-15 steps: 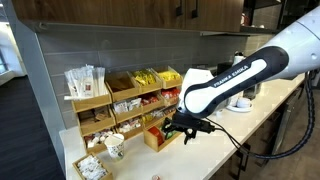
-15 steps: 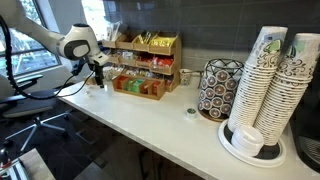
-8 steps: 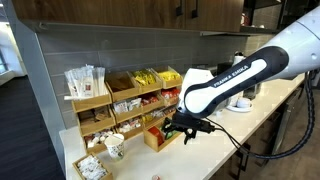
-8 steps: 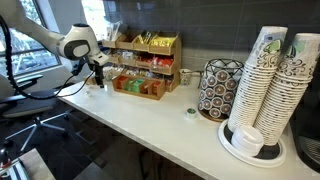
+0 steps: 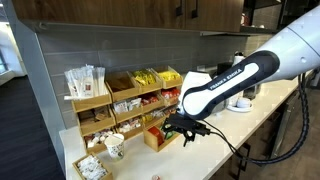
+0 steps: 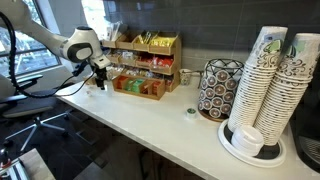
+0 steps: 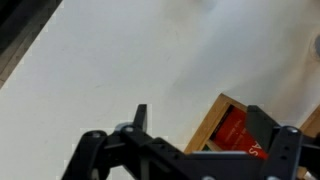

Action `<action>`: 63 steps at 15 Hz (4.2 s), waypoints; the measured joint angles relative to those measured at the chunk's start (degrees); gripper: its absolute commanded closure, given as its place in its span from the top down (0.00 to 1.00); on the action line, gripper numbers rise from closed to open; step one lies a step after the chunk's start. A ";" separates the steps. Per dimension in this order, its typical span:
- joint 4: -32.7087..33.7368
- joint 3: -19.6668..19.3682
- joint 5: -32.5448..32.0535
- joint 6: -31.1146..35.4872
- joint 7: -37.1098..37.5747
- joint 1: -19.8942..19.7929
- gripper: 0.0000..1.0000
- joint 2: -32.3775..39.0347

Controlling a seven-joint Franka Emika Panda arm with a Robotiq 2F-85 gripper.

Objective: Pick up one red sachet from the far left single layered wooden compartment and put it on the kitchen counter

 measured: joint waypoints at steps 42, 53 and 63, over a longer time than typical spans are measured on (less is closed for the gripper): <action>6.85 2.43 22.35 32.60 7.16 1.01 0.59 17.42; 6.89 3.19 22.35 36.82 7.20 0.74 0.83 17.94; 8.23 2.76 22.35 37.04 7.23 1.00 0.42 19.04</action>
